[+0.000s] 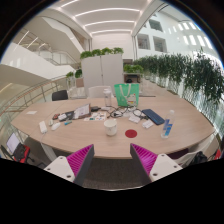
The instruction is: Pour water
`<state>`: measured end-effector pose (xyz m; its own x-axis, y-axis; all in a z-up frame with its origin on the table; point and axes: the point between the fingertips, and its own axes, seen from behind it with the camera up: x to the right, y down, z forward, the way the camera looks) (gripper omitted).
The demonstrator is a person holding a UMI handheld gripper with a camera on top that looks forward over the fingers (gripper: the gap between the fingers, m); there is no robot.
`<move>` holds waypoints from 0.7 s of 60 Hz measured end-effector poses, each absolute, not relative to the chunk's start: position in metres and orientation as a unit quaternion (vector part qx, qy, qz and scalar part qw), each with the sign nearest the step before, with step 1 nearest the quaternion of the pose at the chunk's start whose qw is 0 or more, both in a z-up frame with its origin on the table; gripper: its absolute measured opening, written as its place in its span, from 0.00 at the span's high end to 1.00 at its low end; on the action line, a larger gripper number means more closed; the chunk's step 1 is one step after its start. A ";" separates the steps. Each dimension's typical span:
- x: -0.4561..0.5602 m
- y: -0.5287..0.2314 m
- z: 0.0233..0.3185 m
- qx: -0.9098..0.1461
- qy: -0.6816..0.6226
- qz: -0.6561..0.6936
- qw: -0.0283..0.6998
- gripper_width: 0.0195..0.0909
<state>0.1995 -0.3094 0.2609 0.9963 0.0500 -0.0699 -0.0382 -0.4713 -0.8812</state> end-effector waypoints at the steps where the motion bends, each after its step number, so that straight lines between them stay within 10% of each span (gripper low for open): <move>1: 0.201 -0.308 0.262 -0.856 -0.003 0.042 0.516 0.15; 19: 0.279 -0.270 0.243 -0.824 0.016 0.003 0.566 0.15; 42: 0.522 -0.076 0.114 -0.807 0.055 -0.097 0.580 0.15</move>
